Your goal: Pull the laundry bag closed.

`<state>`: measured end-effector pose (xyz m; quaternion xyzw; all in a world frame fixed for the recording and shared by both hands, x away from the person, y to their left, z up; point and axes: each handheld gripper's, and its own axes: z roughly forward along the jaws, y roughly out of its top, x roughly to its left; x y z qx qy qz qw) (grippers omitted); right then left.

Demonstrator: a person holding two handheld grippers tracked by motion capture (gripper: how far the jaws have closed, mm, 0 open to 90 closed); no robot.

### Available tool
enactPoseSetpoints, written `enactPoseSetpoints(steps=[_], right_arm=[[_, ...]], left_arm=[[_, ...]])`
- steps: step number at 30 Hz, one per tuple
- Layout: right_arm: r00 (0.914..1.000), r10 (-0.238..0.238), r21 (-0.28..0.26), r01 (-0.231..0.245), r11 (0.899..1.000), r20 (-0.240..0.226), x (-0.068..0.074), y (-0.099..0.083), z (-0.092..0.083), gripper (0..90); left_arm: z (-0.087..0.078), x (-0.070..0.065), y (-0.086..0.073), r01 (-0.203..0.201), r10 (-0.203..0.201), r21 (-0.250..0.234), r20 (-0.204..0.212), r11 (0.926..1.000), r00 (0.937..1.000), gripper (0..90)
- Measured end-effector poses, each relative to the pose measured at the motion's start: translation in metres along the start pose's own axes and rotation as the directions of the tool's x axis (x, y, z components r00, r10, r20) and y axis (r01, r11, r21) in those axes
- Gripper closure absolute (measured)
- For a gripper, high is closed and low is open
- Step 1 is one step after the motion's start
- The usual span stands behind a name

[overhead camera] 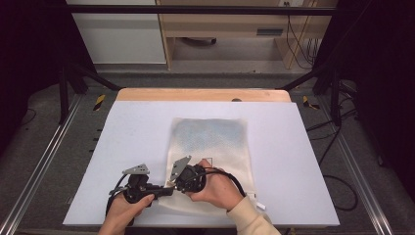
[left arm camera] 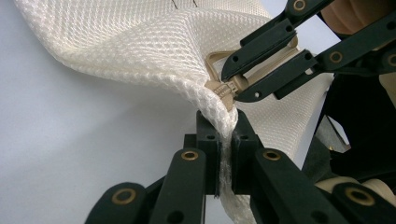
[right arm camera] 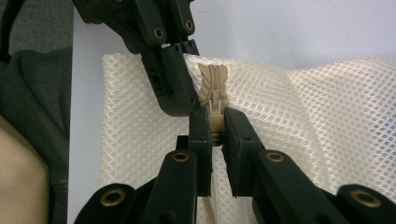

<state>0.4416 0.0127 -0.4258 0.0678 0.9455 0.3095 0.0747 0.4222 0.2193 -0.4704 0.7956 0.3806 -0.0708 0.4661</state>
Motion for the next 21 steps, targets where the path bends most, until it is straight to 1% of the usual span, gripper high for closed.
enactPoseSetpoints(steps=[8, 12, 16, 17, 18, 21], right_arm=[[0.9999, -0.001, 0.003, 0.001, 1.0, -0.014, -0.0004, -0.0031, -0.0004, 82.5], [0.9999, 0.001, 0.006, -0.001, 1.0, -0.017, -0.0006, -0.0051, 0.0005, 82.5], [0.9999, -0.001, 0.028, 0.002, 1.0, -0.013, -0.0001, -0.0071, 0.0042, 82.5], [0.9998, 0.001, 0.024, 0.0, 1.0, -0.018, -0.0002, -0.0076, 0.0051, 82.5], [0.9998, 0.002, 0.032, -0.001, 0.999, -0.019, -0.0001, -0.0075, 0.0049, 82.5], [0.9998, 0.0, 0.025, 0.001, 1.0, -0.019, -0.0005, -0.0078, 0.0046, 82.5]], left_arm=[[0.0018, -0.0003, -0.0005, -0.002, 0.002, 0.009, 0.003, 1.0, 1.0, 85.1], [0.0028, -0.0018, -0.0003, -0.006, 0.006, 0.01, -0.003, 0.9999, 1.0, 85.1], [0.0035, -0.0027, -0.0002, -0.009, 0.009, 0.012, -0.009, 0.9999, 0.9999, 85.1], [0.0035, -0.0027, -0.0003, -0.01, 0.01, 0.014, -0.008, 0.9999, 0.9999, 85.1], [0.0035, -0.0025, -0.0004, -0.009, 0.009, 0.013, -0.007, 0.9999, 0.9999, 85.1], [0.0032, -0.0027, -0.0001, -0.005, 0.005, 0.009, -0.003, 0.9999, 1.0, 85.1]])
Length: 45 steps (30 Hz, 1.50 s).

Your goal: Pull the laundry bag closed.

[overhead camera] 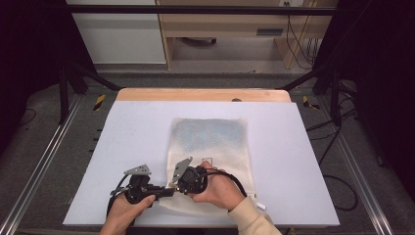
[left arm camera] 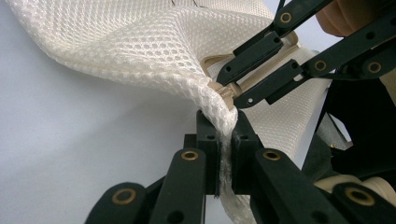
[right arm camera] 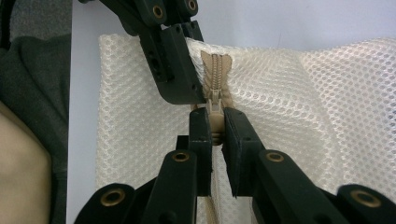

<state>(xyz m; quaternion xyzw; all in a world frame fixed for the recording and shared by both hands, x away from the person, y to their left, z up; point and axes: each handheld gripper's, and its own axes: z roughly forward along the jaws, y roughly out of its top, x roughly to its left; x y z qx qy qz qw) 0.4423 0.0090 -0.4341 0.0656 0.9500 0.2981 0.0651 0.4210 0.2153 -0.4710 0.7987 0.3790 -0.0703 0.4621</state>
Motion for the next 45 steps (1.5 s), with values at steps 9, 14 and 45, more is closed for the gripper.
enactPoseSetpoints(steps=[9, 14, 45], right_arm=[[0.9999, -0.011, 0.015, 0.011, 1.0, -0.006, 0.001, -0.001, 0.001, 82.5], [0.9999, 0.003, -0.003, -0.003, 1.0, -0.017, 0.001, -0.004, 0.002, 82.5], [0.9997, 0.026, 0.053, -0.026, 0.998, -0.001, -0.004, -0.025, -0.003, 82.4]], left_arm=[[0.0, -0.001, 0.0, 0.0, 0.0, 0.001, 0.004, 1.0, 1.0, 85.0], [-0.001, -0.002, 0.0, 0.003, -0.003, -0.002, 0.009, 1.0, 1.0, 85.1], [-0.013, 0.007, -0.002, 0.034, -0.034, -0.024, 0.002, 0.9991, 0.9994, 85.0]])
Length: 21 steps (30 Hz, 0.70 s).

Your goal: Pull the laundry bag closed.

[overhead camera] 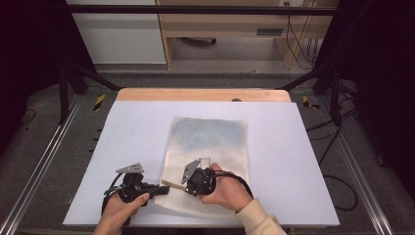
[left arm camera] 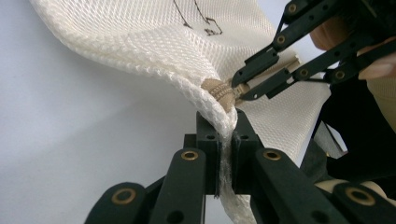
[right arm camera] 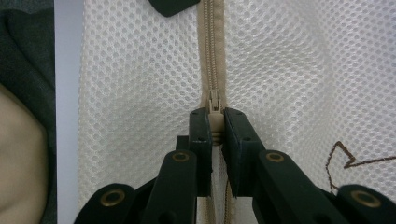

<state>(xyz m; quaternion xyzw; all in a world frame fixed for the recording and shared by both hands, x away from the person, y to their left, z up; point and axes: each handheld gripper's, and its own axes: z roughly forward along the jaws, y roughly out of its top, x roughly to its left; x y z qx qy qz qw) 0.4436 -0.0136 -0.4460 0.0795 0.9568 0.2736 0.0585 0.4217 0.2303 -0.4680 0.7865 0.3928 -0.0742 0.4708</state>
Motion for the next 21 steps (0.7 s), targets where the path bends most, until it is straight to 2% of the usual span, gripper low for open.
enactPoseSetpoints(steps=[21], right_arm=[[0.9998, 0.021, -0.028, -0.021, 0.999, 0.003, 0.0006, -0.0102, -0.0072, 82.3]], left_arm=[[0.0074, -0.0037, -0.0028, -0.013, 0.013, 0.017, -0.007, 0.9998, 0.9999, 84.8]])
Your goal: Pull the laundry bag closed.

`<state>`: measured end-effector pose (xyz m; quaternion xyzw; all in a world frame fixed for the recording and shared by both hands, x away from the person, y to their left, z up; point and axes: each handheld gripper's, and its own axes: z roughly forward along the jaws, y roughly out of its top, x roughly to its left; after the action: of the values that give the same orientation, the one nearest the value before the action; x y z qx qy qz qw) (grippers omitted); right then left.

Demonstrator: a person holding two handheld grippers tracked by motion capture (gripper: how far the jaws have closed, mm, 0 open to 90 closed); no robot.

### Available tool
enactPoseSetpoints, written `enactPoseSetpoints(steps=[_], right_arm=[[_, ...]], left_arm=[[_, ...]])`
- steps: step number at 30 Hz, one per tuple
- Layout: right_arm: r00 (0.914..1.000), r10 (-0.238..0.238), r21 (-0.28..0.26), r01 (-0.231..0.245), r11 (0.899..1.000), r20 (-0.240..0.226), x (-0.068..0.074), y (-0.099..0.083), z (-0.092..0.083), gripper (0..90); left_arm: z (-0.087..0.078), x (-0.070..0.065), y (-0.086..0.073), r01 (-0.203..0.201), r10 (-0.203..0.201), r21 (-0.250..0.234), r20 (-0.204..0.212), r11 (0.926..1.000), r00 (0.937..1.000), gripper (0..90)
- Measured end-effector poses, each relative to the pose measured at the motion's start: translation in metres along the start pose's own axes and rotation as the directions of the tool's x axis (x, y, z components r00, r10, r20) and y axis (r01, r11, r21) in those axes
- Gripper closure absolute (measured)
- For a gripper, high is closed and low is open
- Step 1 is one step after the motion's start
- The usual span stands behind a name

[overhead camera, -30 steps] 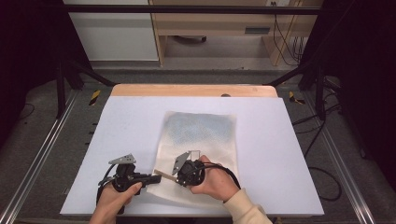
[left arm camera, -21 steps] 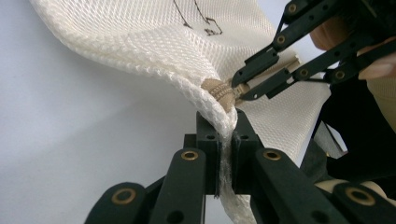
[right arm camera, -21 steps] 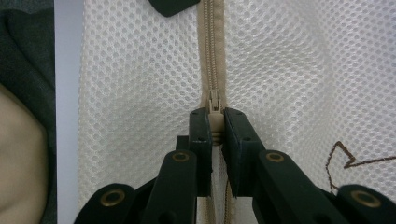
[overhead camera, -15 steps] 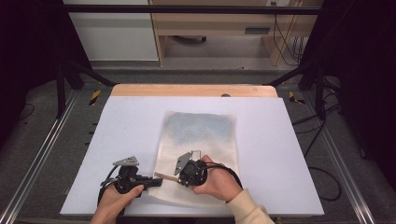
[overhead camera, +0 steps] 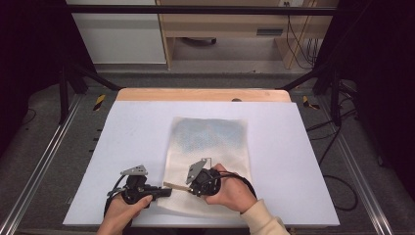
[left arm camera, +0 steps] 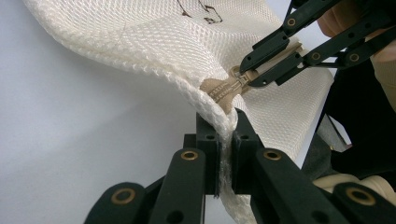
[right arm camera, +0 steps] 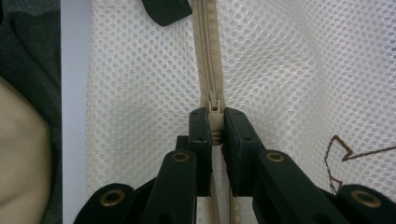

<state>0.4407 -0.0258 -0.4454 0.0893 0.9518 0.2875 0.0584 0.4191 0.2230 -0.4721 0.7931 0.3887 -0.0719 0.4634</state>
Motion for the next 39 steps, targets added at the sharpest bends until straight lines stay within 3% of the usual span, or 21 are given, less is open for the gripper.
enactPoseSetpoints(steps=[39], right_arm=[[0.9994, 0.031, -0.025, -0.03, 0.999, 0.018, -0.001, -0.021, -0.022, 82.3]], left_arm=[[0.004, -0.005, -0.002, -0.029, 0.029, 0.0, 0.004, 0.9996, 0.9996, 84.5]])
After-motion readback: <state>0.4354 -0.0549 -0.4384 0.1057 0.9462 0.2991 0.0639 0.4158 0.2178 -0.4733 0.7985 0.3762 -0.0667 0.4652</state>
